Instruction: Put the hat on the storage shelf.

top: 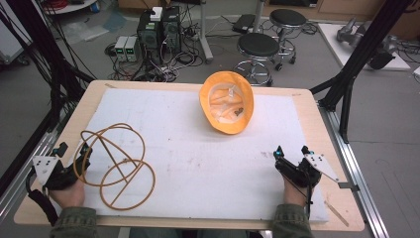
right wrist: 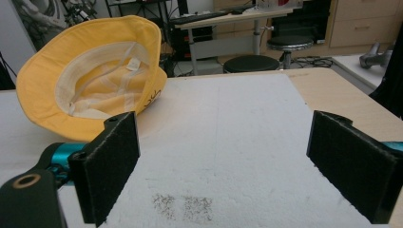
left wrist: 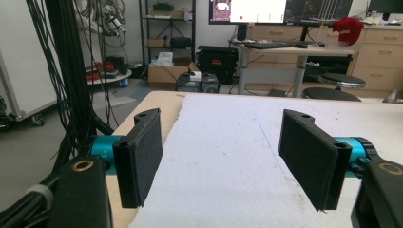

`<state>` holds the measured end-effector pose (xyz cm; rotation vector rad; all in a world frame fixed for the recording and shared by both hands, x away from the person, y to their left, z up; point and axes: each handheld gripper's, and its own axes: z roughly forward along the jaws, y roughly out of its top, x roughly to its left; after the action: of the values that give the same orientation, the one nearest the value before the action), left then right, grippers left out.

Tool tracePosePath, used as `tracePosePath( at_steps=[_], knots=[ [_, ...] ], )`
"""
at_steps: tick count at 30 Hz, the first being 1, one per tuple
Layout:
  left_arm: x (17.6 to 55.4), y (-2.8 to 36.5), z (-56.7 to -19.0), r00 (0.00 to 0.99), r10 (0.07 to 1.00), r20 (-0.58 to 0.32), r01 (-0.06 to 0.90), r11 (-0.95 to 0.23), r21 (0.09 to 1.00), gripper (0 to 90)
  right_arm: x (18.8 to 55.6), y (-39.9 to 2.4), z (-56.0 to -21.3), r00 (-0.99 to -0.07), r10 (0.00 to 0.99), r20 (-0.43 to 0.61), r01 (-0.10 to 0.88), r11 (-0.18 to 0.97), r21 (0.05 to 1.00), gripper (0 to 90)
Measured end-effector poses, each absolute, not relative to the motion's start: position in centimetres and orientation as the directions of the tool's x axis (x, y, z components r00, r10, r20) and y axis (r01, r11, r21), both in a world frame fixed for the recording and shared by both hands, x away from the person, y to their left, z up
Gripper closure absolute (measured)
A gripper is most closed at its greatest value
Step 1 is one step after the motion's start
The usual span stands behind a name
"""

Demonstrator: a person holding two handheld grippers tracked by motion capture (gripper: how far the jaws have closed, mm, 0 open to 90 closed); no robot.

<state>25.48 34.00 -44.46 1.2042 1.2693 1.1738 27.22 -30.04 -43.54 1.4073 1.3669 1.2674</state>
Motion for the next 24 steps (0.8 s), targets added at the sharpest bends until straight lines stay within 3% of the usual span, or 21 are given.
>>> tracePosePath(
  at_steps=[24],
  knots=[
    [25.62,33.82,-44.45,-0.007,0.999,-0.039,0.043,0.039,0.998,31.4,27.33,-29.93,-43.6,-0.082,0.988,0.132,0.209,-0.112,0.971,9.4]
  ],
)
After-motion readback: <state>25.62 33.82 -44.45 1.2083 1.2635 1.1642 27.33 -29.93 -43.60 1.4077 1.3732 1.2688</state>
